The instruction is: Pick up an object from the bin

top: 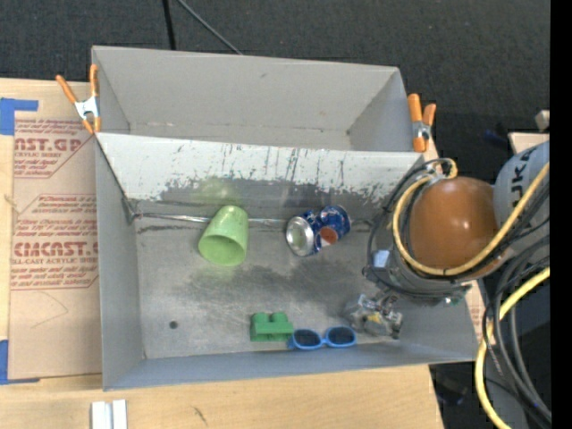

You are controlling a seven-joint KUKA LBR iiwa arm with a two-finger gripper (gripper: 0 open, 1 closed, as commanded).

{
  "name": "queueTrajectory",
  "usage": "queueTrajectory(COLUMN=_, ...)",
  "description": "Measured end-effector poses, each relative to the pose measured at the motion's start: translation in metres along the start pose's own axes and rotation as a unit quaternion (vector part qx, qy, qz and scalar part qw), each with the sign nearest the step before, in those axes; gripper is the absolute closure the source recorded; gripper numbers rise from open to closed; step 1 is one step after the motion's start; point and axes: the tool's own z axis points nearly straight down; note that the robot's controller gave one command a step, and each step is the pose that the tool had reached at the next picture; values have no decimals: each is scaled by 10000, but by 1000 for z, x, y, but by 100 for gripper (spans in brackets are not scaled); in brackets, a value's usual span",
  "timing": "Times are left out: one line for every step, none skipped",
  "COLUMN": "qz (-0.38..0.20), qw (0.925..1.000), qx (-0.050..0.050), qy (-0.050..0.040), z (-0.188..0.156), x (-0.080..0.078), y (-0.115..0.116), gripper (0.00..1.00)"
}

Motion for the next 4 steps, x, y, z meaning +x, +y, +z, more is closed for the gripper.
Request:
queueTrajectory(qz=-2, qw=10000, qx=13, qy=-11, z=0, x=0, y=-1, gripper=0)
queueTrajectory(qz=-1166, qw=9932, qx=-11, qy=-63, z=0, x=13, y=-19, gripper=0)
queueTrajectory(qz=-1141, qw=9935, qx=-10, qy=-19, z=-2, x=18, y=-22, gripper=100)
queueTrajectory(qz=-1275, qw=9918, qx=42, qy=-14, z=-196, x=-10, y=-12, gripper=100)
